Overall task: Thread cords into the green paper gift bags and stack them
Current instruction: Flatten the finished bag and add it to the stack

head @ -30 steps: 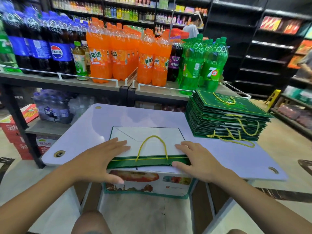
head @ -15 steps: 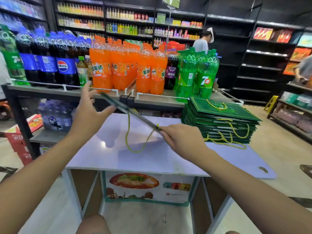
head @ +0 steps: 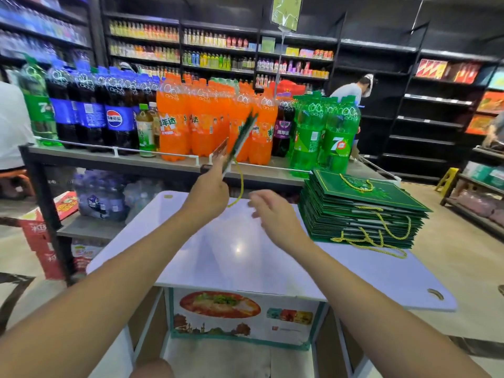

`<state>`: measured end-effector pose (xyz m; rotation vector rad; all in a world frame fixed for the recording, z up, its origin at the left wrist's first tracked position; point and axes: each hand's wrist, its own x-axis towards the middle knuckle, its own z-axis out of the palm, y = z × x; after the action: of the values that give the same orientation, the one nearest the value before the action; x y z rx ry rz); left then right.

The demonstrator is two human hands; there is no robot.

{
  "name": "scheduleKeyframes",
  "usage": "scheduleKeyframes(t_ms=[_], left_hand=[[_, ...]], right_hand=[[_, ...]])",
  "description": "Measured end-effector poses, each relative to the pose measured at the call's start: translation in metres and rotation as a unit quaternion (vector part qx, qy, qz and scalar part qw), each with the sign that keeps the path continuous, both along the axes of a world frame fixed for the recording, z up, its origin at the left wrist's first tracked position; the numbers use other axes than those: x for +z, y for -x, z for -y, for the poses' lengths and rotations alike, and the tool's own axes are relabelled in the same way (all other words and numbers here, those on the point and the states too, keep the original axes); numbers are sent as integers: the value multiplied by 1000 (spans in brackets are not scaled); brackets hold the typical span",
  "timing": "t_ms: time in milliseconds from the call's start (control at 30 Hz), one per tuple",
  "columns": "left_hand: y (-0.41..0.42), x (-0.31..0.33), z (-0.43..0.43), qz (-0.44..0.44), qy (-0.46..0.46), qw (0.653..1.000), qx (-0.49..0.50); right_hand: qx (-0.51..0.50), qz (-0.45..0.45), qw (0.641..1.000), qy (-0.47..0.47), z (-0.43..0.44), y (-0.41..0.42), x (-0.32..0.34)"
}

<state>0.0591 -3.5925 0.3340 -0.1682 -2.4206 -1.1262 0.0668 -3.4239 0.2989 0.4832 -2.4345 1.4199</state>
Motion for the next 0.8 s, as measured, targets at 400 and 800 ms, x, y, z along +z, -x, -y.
scheduleKeyframes(t_ms=[400, 800], left_hand=[[-11, -100, -21, 60, 477, 869, -118], [25, -119, 8, 137, 384, 911, -54]], right_hand=[[-133, -49, 990, 5, -62, 17, -13], [-59, 77, 924, -369, -54, 51, -94]])
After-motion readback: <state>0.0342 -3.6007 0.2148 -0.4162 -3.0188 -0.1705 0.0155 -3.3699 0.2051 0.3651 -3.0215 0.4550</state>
